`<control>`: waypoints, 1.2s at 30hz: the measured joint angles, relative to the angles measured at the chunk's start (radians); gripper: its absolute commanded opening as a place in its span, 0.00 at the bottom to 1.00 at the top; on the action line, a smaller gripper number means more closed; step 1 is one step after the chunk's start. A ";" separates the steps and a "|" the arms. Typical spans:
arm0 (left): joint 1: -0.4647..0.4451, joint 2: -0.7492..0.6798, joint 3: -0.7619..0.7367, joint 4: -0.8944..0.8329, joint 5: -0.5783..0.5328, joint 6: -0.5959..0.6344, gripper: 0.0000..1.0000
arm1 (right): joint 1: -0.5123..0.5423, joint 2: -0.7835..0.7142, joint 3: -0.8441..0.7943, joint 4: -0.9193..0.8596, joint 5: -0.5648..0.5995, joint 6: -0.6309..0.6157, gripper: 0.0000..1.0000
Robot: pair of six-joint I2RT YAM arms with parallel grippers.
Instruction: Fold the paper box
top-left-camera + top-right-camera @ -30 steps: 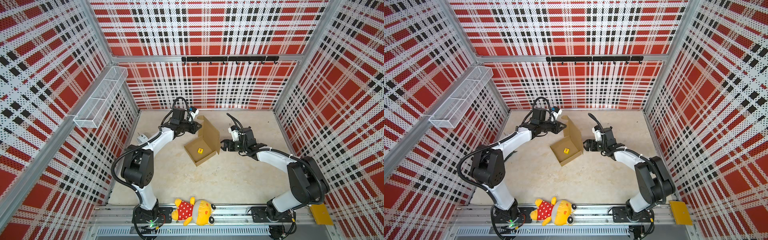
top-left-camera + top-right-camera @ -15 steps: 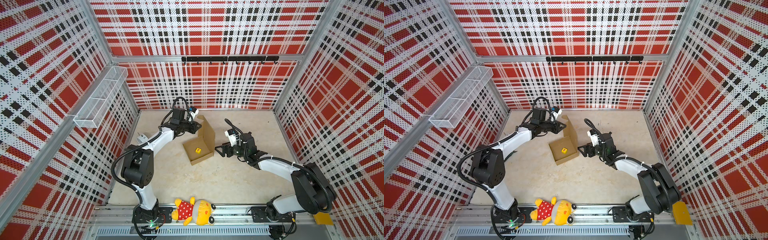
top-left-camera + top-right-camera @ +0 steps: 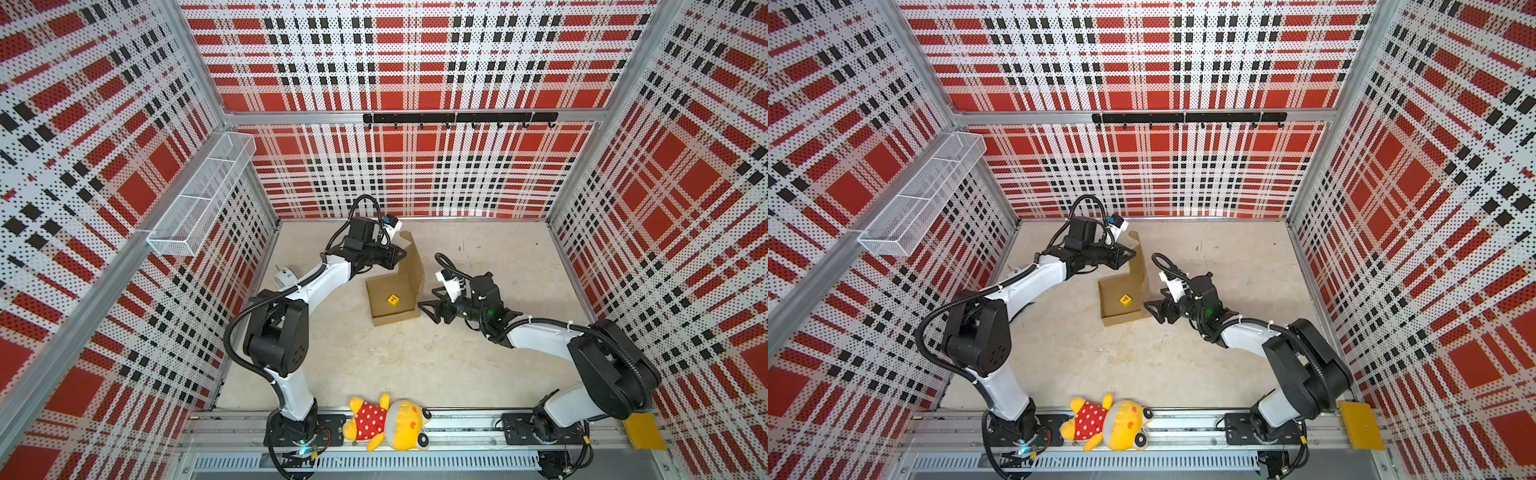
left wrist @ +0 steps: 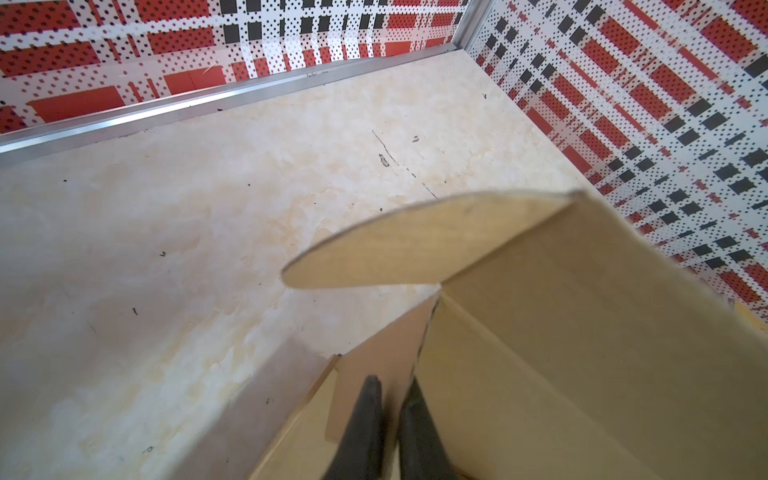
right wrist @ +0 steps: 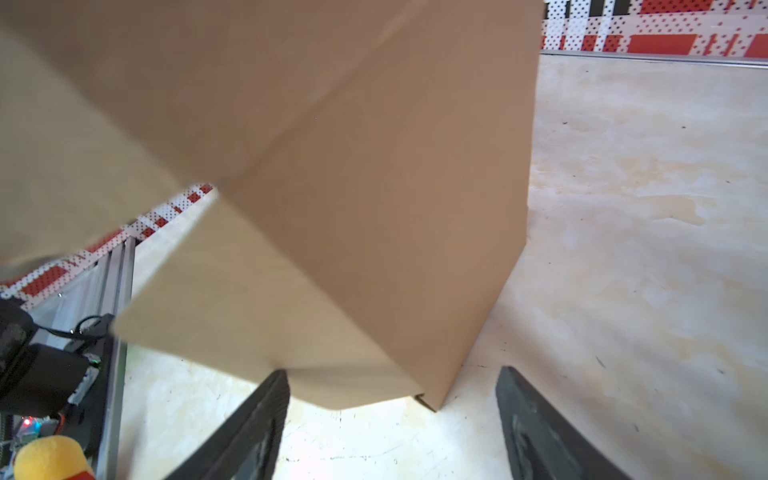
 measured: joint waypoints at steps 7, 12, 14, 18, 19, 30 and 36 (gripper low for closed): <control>0.000 0.000 0.000 0.001 0.001 -0.001 0.13 | 0.014 0.022 -0.006 0.089 0.034 -0.026 0.73; 0.004 0.000 -0.016 0.026 0.005 -0.018 0.13 | 0.015 0.047 -0.006 0.147 0.080 -0.032 0.64; 0.011 0.000 -0.032 0.042 0.015 -0.032 0.13 | 0.019 0.055 -0.006 0.155 0.102 -0.038 0.62; 0.031 -0.003 -0.074 0.106 0.050 -0.069 0.13 | 0.044 0.056 -0.006 0.164 0.153 -0.070 0.59; 0.038 -0.003 -0.085 0.120 0.056 -0.078 0.13 | 0.052 0.056 -0.006 0.164 0.169 -0.079 0.58; 0.085 -0.029 -0.216 0.213 0.109 -0.134 0.14 | 0.157 0.056 -0.005 0.138 0.355 -0.199 0.49; 0.094 -0.038 -0.238 0.233 0.115 -0.135 0.15 | 0.188 0.072 -0.003 0.148 0.446 -0.237 0.49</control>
